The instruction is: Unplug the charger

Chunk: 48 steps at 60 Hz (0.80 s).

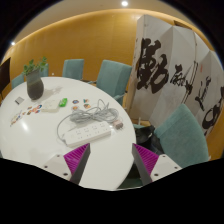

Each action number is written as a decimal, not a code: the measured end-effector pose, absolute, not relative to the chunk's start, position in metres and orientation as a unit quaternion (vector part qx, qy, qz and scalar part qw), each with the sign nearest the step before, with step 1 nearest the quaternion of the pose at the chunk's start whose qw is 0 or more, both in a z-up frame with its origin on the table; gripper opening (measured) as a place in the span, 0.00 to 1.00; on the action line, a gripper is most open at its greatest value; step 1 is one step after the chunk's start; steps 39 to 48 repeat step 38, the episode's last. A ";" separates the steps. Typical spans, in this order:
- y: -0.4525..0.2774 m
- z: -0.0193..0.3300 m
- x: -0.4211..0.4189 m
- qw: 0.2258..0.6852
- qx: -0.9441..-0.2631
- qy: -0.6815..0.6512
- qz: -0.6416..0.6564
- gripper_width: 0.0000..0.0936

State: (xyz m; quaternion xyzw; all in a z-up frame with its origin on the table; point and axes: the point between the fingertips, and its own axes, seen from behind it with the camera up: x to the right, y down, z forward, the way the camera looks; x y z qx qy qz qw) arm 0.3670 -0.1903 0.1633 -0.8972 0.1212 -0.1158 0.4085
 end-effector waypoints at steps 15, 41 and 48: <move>-0.269 0.210 0.280 0.410 -0.897 0.105 -0.125 0.93; -0.298 0.249 0.246 0.438 -0.882 0.095 -0.143 0.93; -0.298 0.249 0.246 0.438 -0.882 0.095 -0.143 0.93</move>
